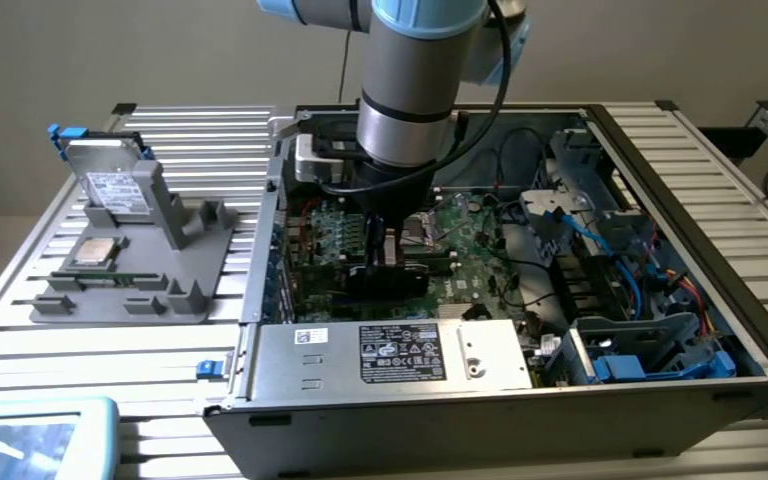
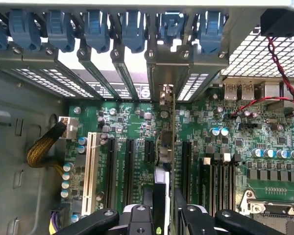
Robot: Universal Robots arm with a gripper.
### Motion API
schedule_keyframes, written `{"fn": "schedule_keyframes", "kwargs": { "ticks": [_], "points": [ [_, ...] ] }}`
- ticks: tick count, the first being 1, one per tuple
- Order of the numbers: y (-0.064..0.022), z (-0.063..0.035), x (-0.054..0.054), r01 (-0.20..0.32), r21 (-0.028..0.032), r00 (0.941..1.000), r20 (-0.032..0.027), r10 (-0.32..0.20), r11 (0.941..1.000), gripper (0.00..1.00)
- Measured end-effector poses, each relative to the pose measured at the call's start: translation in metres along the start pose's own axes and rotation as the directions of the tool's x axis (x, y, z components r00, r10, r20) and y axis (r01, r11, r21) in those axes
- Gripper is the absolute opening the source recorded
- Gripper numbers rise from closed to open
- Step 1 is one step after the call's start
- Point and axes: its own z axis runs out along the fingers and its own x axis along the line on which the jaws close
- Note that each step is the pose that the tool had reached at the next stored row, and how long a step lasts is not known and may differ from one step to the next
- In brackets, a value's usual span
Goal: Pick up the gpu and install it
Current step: 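Insert the gpu into the slot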
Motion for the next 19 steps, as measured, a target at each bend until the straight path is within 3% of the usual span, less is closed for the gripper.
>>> {"fn": "schedule_keyframes", "kwargs": {
  "ticks": [6,8,9,10,12,16,19],
  "points": [
    [0.0006,0.0008,0.000,-0.001,0.0014,1.0000,0.0025,0.001,1.0000,0.27],
    [0.0004,0.0002,0.000,-0.001,0.0028,1.0000,0.0008,0.001,1.0000,0.33],
    [0.0004,-0.0006,0.000,0.000,0.0028,1.0000,0.0001,0.000,1.0000,0.40],
    [0.0005,-0.0014,0.000,0.000,0.0039,1.0000,0.0004,0.000,1.0000,0.40],
    [0.0008,-0.0037,0.000,0.000,0.0050,1.0000,0.0000,0.000,1.0000,0.53],
    [0.0018,-0.0105,0.000,-0.001,0.0191,1.0000,-0.0003,0.001,0.9998,0.53],
    [0.0032,-0.0206,0.001,-0.001,0.0232,1.0000,-0.0003,0.001,0.9997,0.53]
  ]
}}
